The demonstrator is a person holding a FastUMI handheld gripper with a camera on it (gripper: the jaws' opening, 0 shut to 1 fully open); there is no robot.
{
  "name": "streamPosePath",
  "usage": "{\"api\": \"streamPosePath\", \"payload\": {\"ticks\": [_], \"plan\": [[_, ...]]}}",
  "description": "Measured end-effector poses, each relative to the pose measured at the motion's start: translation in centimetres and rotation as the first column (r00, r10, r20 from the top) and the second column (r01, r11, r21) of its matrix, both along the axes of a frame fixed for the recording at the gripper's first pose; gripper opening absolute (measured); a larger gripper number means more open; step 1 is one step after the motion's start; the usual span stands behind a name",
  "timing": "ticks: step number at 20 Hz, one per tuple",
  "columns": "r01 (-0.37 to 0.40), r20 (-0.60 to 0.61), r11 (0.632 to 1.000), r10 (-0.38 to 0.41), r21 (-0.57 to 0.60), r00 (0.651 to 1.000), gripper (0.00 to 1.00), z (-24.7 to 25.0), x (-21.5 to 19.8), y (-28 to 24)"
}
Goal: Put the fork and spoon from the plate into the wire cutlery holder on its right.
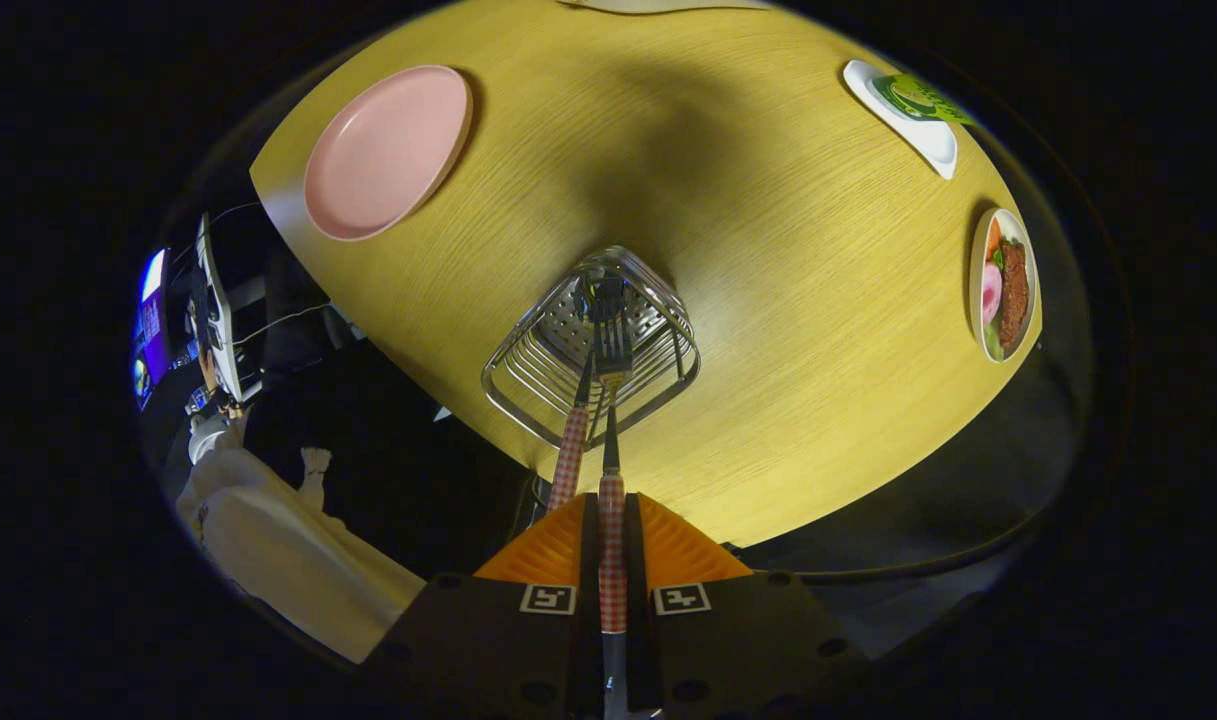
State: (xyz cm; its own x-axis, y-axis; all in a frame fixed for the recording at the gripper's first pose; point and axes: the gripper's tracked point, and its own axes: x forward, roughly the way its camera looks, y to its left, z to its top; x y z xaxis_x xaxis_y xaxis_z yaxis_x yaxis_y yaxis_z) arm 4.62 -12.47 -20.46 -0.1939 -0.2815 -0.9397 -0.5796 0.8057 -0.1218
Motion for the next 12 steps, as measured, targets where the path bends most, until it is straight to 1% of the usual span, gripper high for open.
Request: {"api": "streamPosePath", "payload": {"ticks": [2,5,6,8,10,11,12], "plan": [[0.011,0.017,1.0,-0.011,0.019,1.0,0.16,0.0,0.4,0.4],[0.02,0.056,0.998,-0.023,0.058,0.998,0.17,0.2,0.8,0.7],[0.023,0.07,0.997,-0.029,0.076,0.997,0.26,0.3,0.8,0.9],[0.038,0.11,0.992,-0.052,0.124,0.993,0.33,1.0,1.0,1.2],[0.057,0.171,0.981,-0.09,0.184,0.981,0.61,1.8,1.6,1.4],[0.07,0.203,0.973,-0.115,0.218,0.972,0.64,2.4,1.7,1.6],[0.083,0.23,0.963,-0.144,0.256,0.963,0.81,3.1,1.6,1.9]]}}
